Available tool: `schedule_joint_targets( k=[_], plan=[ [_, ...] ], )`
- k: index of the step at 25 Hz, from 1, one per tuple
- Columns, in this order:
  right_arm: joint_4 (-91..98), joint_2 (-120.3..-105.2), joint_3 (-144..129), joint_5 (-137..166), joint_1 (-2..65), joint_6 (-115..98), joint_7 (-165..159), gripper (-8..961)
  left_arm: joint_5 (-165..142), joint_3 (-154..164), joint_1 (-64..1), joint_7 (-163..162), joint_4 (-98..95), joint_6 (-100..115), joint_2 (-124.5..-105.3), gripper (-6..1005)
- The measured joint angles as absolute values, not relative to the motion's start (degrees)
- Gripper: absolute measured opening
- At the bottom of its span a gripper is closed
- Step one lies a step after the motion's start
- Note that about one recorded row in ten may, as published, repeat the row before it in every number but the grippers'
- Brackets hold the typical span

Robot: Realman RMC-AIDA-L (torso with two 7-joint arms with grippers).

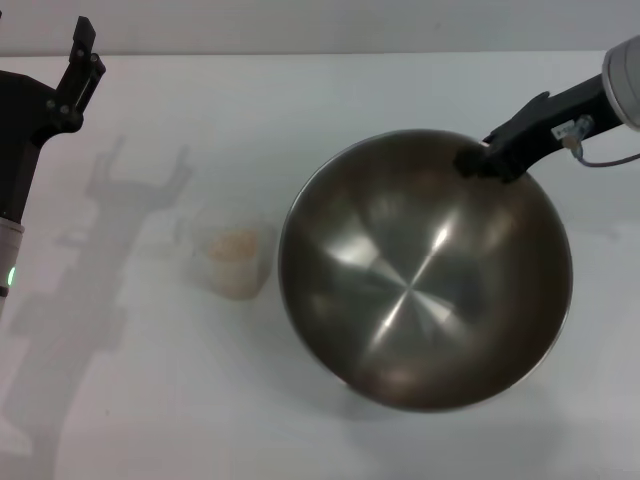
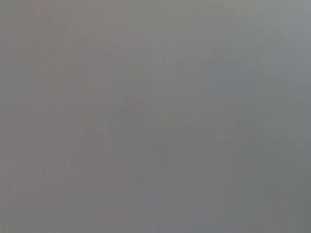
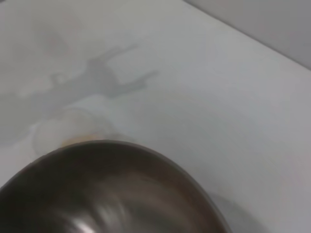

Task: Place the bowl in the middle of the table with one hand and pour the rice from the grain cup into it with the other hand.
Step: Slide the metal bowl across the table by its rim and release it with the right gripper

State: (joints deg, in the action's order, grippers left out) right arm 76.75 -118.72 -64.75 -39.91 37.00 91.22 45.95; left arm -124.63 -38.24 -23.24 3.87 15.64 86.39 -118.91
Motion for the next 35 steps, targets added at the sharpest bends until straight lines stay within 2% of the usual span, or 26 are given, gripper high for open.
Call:
schedule_joint_targets(
  k=[19, 35],
  plan=[
    [64.06, -118.86, -69.20, -44.45, 40.69, 91.79, 50.40, 39, -124.63, -38.23, -23.05, 3.86, 15.81, 86.40, -118.91, 784],
    [61.73, -118.92, -69.30, -42.20, 41.62, 90.63, 48.73, 58, -124.63, -38.23, -22.55, 3.73, 15.76, 86.75, -118.92, 775]
  ],
)
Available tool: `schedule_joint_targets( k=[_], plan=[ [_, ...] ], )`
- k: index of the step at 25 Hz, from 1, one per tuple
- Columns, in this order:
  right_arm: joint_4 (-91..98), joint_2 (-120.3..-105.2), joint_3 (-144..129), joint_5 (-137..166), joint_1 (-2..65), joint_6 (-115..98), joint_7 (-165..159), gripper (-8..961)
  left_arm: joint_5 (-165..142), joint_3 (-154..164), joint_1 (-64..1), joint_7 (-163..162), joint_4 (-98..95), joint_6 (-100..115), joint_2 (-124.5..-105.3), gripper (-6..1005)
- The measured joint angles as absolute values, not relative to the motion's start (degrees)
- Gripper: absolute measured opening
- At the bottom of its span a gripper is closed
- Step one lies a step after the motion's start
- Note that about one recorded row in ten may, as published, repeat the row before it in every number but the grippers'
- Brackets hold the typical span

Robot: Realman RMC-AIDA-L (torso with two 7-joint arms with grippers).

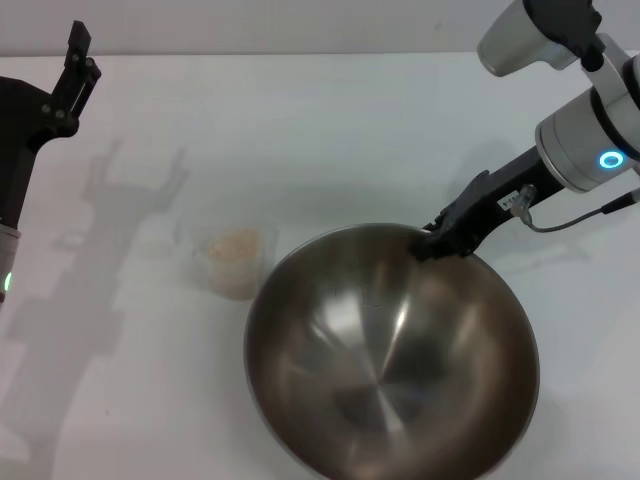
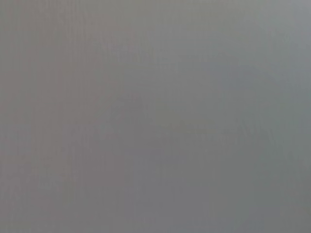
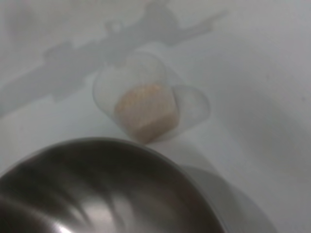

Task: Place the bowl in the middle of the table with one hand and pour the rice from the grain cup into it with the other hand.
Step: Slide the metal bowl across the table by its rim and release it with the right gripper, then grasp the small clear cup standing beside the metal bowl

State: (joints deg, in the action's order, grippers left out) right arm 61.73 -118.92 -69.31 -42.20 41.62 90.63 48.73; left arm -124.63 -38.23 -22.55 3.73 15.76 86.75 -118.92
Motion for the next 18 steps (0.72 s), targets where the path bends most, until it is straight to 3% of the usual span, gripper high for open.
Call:
schedule_joint_targets(
  k=[4, 15, 18],
  plan=[
    [62.07, -118.92, -70.78, -41.39, 41.74, 90.61, 48.66, 67, -124.63, -38.23, -22.43, 3.68, 15.82, 86.76, -118.91, 773],
    [70.39, -119.01, -72.22, -41.42, 40.96, 91.12, 48.08, 485, -124.63, -38.23, -21.43, 3.81, 16.17, 87.58, -118.91, 766],
    [72.55, -119.01, -72.23, -41.54, 41.23, 89.79, 48.05, 490, -124.62, -38.23, -21.19, 3.86, 16.14, 88.03, -118.92, 765]
  ],
)
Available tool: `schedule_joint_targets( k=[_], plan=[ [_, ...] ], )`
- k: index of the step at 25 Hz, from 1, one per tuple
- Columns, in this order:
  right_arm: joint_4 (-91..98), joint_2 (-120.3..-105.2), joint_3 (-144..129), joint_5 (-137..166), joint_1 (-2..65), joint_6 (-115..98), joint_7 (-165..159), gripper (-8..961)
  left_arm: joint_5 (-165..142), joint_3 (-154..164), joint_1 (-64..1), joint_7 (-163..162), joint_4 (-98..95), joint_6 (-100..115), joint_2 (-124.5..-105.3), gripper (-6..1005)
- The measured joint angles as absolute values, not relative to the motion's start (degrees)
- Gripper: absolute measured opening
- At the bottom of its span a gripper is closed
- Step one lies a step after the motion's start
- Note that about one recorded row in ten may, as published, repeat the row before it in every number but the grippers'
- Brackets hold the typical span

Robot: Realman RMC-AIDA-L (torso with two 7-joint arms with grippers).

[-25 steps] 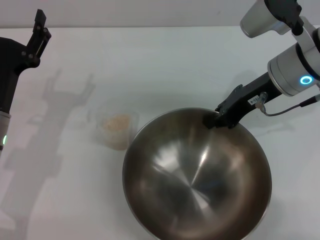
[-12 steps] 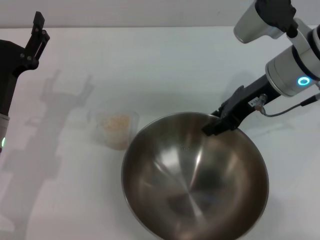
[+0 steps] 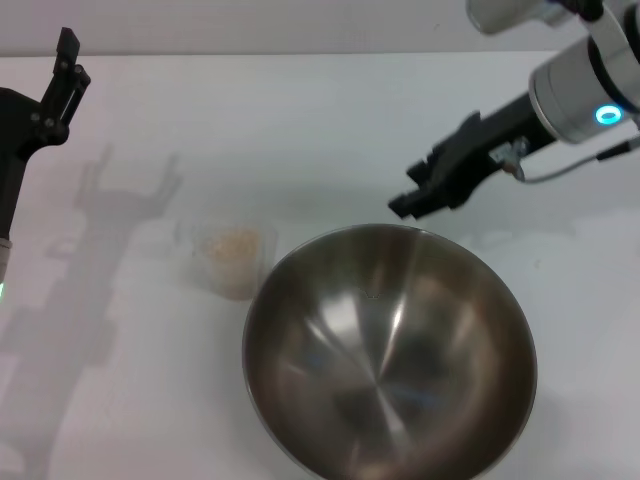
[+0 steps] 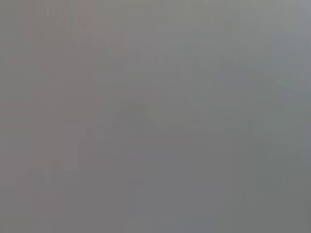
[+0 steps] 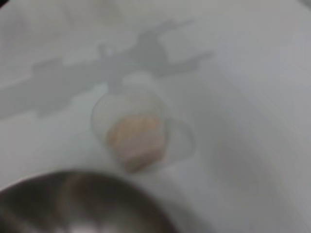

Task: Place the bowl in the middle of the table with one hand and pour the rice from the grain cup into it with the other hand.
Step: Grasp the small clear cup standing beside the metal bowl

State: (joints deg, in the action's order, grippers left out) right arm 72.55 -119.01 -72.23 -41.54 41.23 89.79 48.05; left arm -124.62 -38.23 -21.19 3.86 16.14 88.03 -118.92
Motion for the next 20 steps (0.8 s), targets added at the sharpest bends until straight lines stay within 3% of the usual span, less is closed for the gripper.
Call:
schedule_joint_targets(
  k=[10, 15, 20],
  plan=[
    [79.37, -119.23, -75.98, -41.11, 39.51, 68.88, 48.13, 492, -124.63, -38.32, -20.63, 3.86, 15.76, 89.30, -118.91, 759],
    [83.13, -119.25, -82.08, -40.75, 34.49, 49.88, 48.15, 492, -124.63, -38.32, -20.74, 3.84, 15.73, 89.30, -118.91, 756],
    [85.33, -119.32, -93.16, -38.26, 25.35, 21.19, 49.43, 492, -124.63, -38.32, -20.69, 3.70, 16.07, 89.30, -118.86, 753]
  ],
)
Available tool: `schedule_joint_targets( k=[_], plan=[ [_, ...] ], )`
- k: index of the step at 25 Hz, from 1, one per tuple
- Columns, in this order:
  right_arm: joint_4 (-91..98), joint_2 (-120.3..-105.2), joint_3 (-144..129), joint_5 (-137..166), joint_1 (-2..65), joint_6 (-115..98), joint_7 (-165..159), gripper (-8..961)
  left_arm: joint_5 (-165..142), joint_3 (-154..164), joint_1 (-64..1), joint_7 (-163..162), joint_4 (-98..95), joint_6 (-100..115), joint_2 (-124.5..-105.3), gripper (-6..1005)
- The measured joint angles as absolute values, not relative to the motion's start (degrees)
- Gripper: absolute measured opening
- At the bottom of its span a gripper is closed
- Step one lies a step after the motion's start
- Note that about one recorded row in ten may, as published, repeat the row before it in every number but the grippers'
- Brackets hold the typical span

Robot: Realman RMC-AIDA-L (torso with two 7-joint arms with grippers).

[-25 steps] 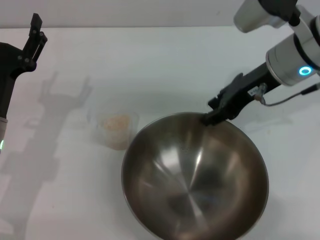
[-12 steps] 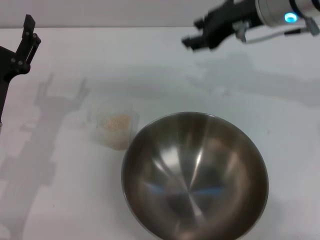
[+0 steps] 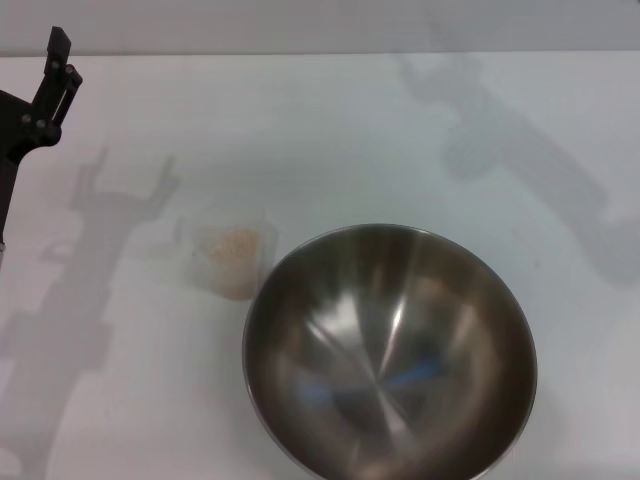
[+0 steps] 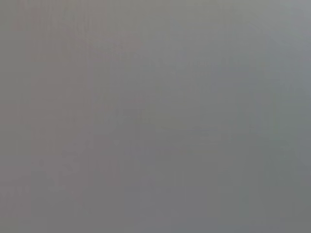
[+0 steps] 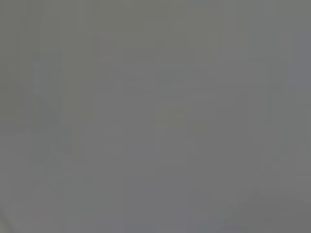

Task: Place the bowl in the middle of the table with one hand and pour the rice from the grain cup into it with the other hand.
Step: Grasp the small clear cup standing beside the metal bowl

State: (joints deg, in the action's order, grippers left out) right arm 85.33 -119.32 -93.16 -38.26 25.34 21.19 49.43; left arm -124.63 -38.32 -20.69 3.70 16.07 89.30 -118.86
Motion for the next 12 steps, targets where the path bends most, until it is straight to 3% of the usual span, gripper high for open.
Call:
schedule_joint_targets(
  k=[3, 4, 12],
  plan=[
    [82.43, -119.39, -101.89, -37.99, 19.98, -1.02, 51.40, 492, -124.63, -38.34, -20.66, 3.48, 16.17, 89.29, -118.80, 752],
    [77.73, -119.42, -107.10, -37.99, 18.23, -17.27, 51.76, 492, -124.64, -38.56, -20.61, 3.36, 16.24, 89.32, -118.80, 751],
    [46.53, -119.49, -119.50, -38.55, 21.59, -65.85, 28.32, 492, -124.91, -38.34, -20.43, 3.09, 16.30, 89.88, -119.01, 747]
  ],
)
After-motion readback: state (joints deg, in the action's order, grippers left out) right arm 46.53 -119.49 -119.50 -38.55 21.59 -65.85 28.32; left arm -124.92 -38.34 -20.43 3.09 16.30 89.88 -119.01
